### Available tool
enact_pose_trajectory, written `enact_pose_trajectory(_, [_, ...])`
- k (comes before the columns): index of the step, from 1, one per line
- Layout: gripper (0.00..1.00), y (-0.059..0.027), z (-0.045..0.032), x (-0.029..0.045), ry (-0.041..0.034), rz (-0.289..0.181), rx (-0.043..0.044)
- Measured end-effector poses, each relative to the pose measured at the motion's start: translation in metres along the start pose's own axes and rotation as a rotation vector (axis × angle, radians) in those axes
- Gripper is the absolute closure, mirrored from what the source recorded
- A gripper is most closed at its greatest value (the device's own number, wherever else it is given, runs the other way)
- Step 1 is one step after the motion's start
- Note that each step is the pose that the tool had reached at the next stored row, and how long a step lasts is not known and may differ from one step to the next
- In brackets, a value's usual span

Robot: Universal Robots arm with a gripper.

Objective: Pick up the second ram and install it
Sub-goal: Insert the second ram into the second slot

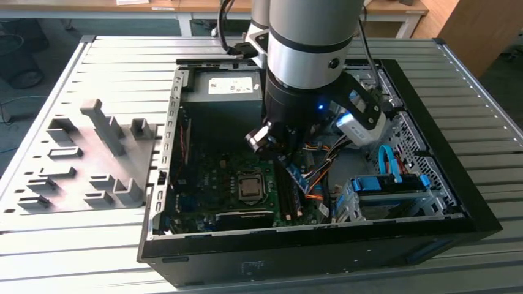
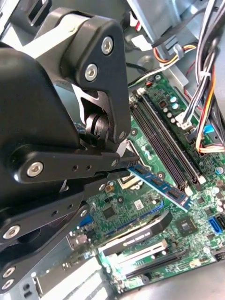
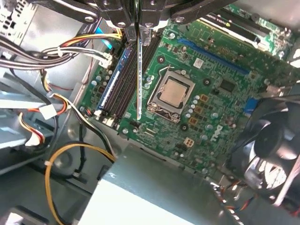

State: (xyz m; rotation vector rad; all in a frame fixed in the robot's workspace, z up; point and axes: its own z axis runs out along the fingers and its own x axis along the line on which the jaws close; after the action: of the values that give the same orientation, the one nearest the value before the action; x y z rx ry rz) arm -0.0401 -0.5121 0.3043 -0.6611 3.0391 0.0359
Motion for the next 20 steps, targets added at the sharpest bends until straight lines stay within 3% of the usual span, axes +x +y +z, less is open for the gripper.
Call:
enact_pose_trajectory(13, [0.86, 0.0000, 0.0004, 0.0000, -0.0018, 0.104, 0.0036])
enact_pose_trajectory(20, [0.86, 0.0000, 0.0008, 0.0000, -0.0031, 0.190, 0.0067])
